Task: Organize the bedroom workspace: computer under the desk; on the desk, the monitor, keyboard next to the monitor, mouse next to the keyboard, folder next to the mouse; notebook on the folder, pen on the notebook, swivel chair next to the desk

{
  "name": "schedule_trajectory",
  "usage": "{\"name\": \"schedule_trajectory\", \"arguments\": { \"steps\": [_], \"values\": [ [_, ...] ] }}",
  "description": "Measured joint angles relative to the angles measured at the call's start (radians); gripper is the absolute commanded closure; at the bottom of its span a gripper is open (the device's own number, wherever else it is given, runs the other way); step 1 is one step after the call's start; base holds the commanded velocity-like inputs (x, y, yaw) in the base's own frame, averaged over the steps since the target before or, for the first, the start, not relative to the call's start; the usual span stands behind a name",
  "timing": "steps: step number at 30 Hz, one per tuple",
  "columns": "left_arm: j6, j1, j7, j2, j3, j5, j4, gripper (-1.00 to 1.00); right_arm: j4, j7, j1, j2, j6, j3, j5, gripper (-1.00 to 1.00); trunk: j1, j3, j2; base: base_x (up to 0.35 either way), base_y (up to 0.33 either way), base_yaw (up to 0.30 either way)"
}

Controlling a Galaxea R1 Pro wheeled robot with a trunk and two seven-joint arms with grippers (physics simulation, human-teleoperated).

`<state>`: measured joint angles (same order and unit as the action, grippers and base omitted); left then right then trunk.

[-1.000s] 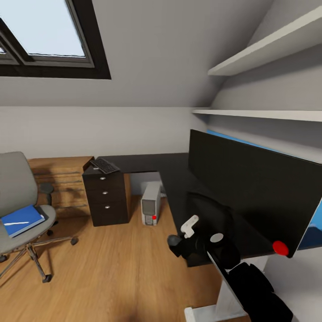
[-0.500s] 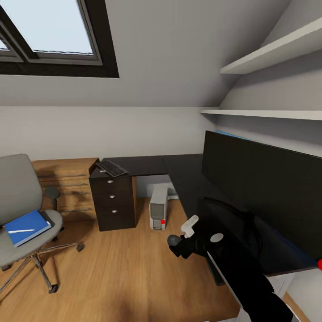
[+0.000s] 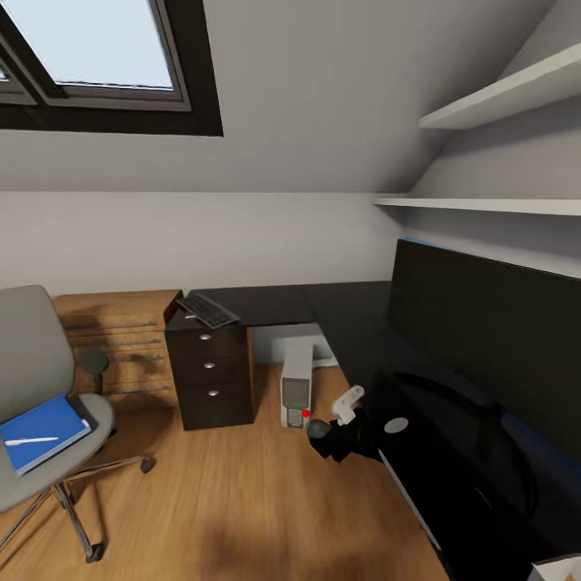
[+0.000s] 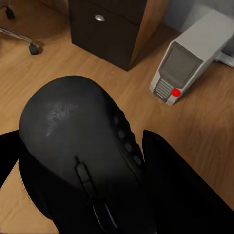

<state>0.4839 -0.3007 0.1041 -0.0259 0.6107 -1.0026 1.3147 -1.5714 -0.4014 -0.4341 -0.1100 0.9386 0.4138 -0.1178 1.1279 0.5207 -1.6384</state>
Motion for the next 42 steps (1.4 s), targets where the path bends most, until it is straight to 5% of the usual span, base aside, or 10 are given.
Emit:
{"name": "schedule_trajectory", "arguments": {
  "steps": [13,42],
  "values": [
    [0.000,0.000,-0.051,0.004,-0.002,0.002,0.002,-1.00,-0.001,-0.005,-0.008,0.000,0.002,-0.098,0.005,1.00,0.000,0.000,0.000,0.279,0.231,0.000],
    [-0.002,0.000,-0.051,0.004,-0.005,0.025,0.003,-1.00,0.008,-0.016,-0.009,-0.015,-0.025,-0.096,-0.004,1.00,0.000,0.000,0.000,0.321,0.076,-0.011]
  ]
}}
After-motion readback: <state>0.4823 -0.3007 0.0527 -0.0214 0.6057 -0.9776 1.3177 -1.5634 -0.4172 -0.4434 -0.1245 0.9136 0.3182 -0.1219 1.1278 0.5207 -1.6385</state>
